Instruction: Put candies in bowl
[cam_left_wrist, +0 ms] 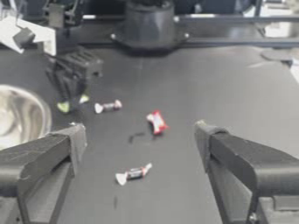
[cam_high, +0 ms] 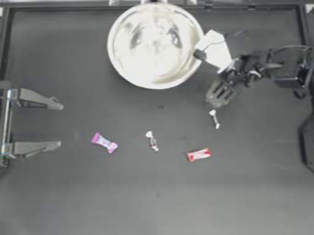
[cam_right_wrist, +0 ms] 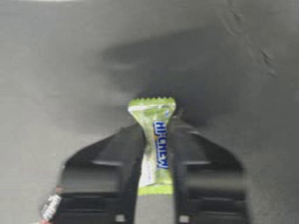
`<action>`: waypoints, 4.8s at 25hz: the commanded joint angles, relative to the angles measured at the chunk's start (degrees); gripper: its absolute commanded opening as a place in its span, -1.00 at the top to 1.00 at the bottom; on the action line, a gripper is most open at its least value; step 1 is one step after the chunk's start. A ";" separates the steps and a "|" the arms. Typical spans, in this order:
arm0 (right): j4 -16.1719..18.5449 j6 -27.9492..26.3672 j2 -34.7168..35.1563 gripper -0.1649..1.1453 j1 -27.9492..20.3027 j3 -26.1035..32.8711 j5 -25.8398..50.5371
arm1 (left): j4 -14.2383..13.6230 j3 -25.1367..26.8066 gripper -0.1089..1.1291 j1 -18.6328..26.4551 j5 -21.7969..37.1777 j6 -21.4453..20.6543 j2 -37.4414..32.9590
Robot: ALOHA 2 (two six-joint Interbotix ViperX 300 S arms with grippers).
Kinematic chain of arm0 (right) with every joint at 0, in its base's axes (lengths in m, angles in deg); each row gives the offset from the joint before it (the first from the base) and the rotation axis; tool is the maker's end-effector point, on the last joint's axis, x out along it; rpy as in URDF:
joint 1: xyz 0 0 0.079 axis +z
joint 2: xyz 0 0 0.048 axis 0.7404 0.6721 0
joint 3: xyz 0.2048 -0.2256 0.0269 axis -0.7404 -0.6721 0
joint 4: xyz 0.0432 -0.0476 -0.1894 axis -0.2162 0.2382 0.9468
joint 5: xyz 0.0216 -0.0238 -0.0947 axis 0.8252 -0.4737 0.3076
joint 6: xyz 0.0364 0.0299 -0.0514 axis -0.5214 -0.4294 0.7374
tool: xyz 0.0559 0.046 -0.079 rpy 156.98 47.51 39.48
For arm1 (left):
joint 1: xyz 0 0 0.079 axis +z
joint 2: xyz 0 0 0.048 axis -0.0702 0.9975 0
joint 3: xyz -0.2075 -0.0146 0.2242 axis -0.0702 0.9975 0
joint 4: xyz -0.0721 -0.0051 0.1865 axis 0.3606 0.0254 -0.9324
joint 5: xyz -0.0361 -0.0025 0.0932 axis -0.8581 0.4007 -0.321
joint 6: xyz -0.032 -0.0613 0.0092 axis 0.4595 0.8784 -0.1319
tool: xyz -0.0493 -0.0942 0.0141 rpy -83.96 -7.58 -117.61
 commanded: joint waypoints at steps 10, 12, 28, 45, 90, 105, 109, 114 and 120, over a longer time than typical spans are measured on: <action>-0.18 0.00 -11.51 0.36 2.81 0.35 0.09 | 0.09 -0.35 -0.83 0.09 -0.53 0.26 0.26; 0.70 0.18 -14.33 0.36 2.72 1.05 -0.09 | 0.09 -0.35 -0.83 0.09 -0.44 0.26 0.26; 13.71 0.97 -8.96 0.37 -4.57 15.29 -6.15 | 1.67 0.53 -0.83 0.79 -0.53 0.26 0.26; 19.78 4.13 5.36 -0.34 -4.39 25.40 -9.32 | 1.67 0.62 -0.83 0.79 -0.44 0.26 0.18; 12.74 4.13 -56.43 -0.80 17.84 -21.80 -32.96 | 1.67 -0.18 -0.83 0.70 3.08 0.00 -2.11; 10.81 4.57 -52.12 -0.80 20.57 -12.92 -7.12 | 1.67 -1.32 -0.83 0.79 5.01 -0.09 -2.02; 10.55 4.75 -45.18 -0.80 22.59 -8.26 -0.97 | 1.67 -1.23 -0.83 0.79 5.01 -0.09 -2.02; 8.53 5.27 -37.44 -0.80 23.55 -3.08 4.75 | 1.67 -1.14 -0.83 0.79 4.92 -0.09 -2.02; 5.36 9.23 -29.00 -0.80 24.79 1.14 7.21 | 1.67 -0.97 -0.83 0.79 5.01 -0.09 -2.02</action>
